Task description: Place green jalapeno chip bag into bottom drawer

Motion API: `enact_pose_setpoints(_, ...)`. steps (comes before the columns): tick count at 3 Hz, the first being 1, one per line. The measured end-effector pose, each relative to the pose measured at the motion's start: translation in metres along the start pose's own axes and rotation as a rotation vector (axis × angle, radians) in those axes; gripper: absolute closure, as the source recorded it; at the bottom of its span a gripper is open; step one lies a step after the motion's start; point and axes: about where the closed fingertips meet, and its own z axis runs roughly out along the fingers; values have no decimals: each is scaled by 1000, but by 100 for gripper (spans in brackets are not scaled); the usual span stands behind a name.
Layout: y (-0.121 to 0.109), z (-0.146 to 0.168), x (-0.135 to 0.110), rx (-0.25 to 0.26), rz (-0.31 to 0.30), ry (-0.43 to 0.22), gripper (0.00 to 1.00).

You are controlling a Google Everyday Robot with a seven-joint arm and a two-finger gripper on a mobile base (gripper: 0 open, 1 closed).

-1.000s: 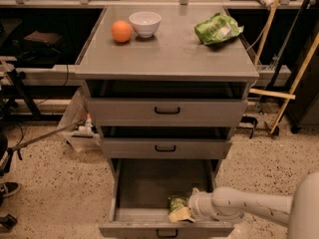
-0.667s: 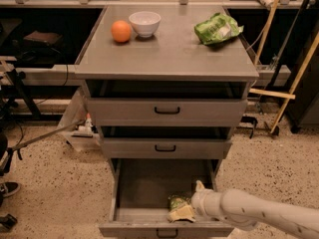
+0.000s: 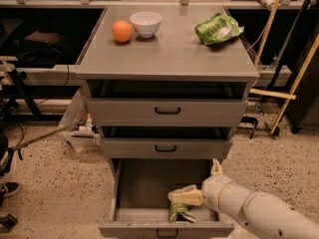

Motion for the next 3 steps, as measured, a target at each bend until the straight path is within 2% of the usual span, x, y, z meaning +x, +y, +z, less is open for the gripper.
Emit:
enact_pose_setpoints(1,0,-60,-90,123,-19,-104,0)
enact_pose_setpoints(2,13,-100,-152,199,-26,-195,0)
enact_pose_setpoints(3,31,-130,-197,249,-25,-279,0)
